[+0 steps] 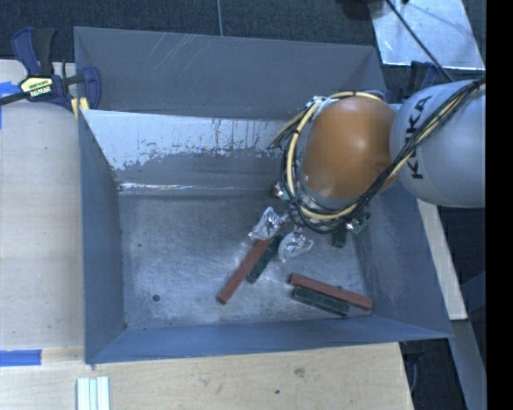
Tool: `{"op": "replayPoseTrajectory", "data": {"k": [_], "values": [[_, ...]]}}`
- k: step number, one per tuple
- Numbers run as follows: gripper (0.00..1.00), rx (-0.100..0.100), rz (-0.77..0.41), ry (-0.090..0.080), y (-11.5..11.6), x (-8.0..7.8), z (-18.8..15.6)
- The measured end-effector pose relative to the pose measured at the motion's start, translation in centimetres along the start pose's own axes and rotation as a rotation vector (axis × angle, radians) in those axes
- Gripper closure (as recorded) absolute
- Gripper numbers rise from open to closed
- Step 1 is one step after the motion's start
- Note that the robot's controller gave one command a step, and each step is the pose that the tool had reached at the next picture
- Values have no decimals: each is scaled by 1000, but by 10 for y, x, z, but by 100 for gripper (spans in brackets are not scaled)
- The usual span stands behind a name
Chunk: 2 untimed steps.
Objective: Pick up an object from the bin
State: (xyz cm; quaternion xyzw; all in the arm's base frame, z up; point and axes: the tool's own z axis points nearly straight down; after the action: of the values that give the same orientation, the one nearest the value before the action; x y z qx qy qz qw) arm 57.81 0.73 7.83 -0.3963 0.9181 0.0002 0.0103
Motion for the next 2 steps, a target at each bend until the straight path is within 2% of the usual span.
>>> {"op": "replayPoseTrajectory", "data": {"k": [1,2], "values": [[100,0,0,0,0,0,0],[100,-9,-146,16,3,7,-67]]}}
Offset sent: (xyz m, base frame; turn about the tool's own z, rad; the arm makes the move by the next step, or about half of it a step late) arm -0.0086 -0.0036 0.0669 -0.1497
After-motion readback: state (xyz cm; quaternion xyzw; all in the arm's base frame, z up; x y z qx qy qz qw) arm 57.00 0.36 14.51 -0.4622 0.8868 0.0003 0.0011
